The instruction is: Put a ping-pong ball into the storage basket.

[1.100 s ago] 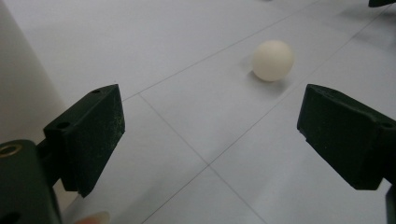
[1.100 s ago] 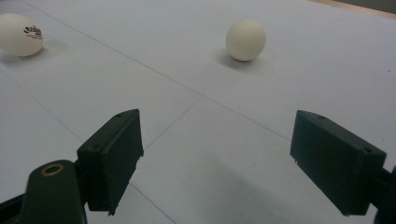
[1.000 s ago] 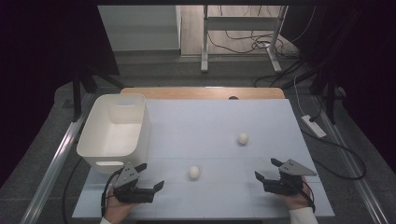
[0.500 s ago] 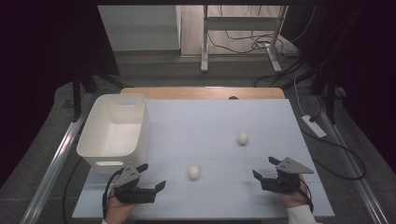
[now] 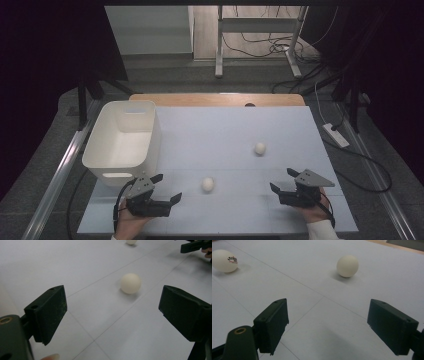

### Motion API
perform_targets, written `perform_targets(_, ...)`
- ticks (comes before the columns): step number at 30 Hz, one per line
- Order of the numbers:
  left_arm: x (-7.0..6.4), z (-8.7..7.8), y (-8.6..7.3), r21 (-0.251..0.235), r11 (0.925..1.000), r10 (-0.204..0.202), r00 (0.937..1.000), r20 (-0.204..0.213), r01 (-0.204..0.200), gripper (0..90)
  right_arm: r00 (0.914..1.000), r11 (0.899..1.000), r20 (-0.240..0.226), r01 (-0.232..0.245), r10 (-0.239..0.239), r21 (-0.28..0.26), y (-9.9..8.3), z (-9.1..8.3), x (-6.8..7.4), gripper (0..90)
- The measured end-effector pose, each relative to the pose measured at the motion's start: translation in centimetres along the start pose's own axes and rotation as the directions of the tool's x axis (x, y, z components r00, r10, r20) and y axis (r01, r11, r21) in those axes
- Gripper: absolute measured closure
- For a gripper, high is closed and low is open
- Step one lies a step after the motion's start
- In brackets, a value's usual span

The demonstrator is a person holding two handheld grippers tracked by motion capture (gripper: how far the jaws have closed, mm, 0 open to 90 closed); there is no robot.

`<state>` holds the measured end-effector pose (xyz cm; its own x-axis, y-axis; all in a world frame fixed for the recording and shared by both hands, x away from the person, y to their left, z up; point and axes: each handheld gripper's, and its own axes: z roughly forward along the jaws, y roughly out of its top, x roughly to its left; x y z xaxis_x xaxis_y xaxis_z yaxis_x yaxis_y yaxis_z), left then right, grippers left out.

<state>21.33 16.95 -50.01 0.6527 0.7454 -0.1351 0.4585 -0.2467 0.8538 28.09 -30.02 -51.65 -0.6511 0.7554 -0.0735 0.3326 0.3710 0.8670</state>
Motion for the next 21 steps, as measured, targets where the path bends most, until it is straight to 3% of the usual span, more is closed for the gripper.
perform_targets(7,-0.6,0.0,1.2,0.007,0.9991,0.042,0.9990,-0.015,-0.042,8.7,1.0000,1.000,-0.009,0.000,0.000,-0.002,0.0,0.2,-0.1,17.5)
perform_targets(21,-0.8,0.8,2.6,0.011,0.9991,0.041,0.9989,0.024,-0.041,8.7,1.0000,1.000,-0.005,0.005,-0.005,-0.007,0.2,0.3,-0.2,17.5)
